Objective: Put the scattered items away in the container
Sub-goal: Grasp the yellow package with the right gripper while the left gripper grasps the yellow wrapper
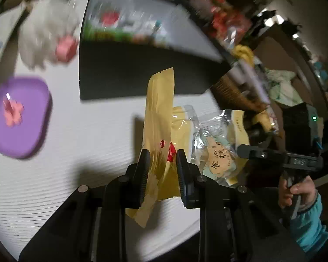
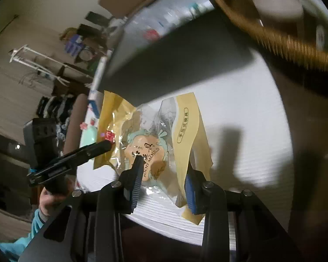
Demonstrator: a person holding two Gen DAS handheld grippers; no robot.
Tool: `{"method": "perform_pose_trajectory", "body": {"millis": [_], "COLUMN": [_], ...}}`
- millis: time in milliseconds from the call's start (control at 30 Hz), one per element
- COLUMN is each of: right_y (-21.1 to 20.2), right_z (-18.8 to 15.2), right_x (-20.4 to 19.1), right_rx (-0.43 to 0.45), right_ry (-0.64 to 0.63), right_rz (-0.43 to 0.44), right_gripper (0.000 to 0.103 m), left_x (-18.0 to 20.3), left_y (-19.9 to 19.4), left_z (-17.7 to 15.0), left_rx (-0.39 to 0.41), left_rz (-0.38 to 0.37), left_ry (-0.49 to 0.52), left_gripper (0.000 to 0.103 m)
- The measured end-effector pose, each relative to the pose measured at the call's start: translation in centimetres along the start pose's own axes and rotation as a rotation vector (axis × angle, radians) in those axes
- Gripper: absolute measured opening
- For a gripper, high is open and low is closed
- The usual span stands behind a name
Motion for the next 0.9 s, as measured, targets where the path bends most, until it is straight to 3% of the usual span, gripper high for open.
{"method": "perform_pose_trajectory", "body": {"millis": [167, 367, 533, 700, 800, 833, 900], "right_y": [-3.8, -5.7, -4.9, -2.6, -0.4, 0.5, 2.8], "right_z": [5.0, 12.2, 16.0, 17.7, 18.1, 18.3, 18.5], "right_x": [-4.4, -6.5, -5.6, -2.6, -1.3, -1.3, -1.2], "right_rx": [0.098, 0.168, 0.18, 0.173, 0.17, 0.163, 0.135], "right_ry": [-0.082, -0.144, -0.104, 0.009, 0.104, 0.128, 0.156], "right_rz": [0.036, 0.041, 0.044, 0.092, 0.177, 0.212, 0.214], "right_gripper": [0.036, 0.034, 0.032, 0.031, 0.03, 0.021, 0.018], "left_x": [1.7, 2.1, 1.4, 0.9, 0.8, 0.9, 0.7], "left_y": [-4.5, -5.9, -4.2, -1.5, 0.4, 1.1, 3.1], "left_z": [5.3, 12.2, 18.1, 25.1, 27.6, 28.0, 28.5], "left_rx": [0.093, 0.159, 0.155, 0.14, 0.102, 0.081, 0.042], "left_rz": [-0.074, -0.071, -0.024, -0.056, -0.065, -0.07, -0.006], "left_ry": [-0.013, -0.011, -0.004, -0.055, -0.057, -0.057, -0.029], "left_gripper": [0.022, 0.022, 0.022, 0.022, 0.02, 0.018, 0.018]}}
Point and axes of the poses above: each gripper's, at about its wrist camera, not at the fingertips, and y roughly the way its jaws point, x to its right, z to its top, the point moved 9 cm from there along y, roughly the way its jaws point, and after that the axes turned 5 degrees about -y, right-handed, at the moved point
